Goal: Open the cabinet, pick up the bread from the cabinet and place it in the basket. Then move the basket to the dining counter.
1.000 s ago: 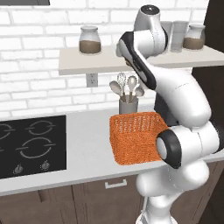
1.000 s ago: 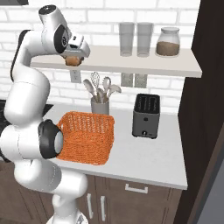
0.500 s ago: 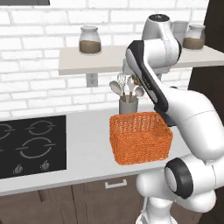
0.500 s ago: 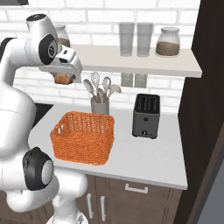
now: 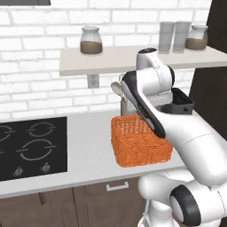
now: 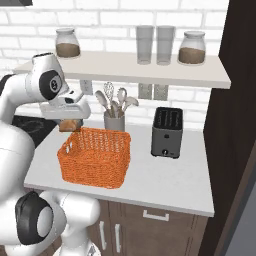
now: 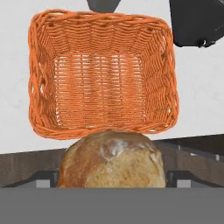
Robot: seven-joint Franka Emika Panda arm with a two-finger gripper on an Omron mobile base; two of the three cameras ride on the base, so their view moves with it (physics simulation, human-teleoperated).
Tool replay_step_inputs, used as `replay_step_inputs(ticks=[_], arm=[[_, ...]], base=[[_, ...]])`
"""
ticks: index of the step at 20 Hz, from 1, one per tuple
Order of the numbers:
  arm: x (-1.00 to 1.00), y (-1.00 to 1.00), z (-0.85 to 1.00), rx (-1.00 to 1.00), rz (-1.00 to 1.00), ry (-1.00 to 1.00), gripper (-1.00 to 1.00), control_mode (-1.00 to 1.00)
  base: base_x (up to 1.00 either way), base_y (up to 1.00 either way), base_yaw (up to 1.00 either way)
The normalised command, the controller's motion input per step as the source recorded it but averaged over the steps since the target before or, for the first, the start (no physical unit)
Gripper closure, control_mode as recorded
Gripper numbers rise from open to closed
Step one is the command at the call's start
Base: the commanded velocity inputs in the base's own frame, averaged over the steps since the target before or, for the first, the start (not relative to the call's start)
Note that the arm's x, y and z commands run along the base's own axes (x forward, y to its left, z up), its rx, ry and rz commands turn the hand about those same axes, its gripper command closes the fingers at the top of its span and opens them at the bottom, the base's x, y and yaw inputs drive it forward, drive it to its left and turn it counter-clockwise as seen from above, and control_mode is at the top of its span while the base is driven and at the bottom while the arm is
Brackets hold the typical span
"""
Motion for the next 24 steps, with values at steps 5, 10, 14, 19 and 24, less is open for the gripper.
replay_step_inputs(ticks=[5,10,14,19,24], arm=[[0.22,0.00,-1.00,-0.03,0.00,0.17,1.00,-1.00],[0.33,0.00,-1.00,0.00,0.00,0.07,1.00,-1.00],[0.34,0.00,-0.84,0.00,0.00,0.01,1.00,-1.00],[0.43,-0.03,-0.53,0.00,0.00,0.00,1.00,-1.00],[0.38,-0.01,-0.47,0.00,0.00,0.00,1.00,-1.00]], base=[[0.00,0.00,0.00],[0.00,0.00,0.00],[0.00,0.00,0.00],[0.00,0.00,0.00],[0.00,0.00,0.00]])
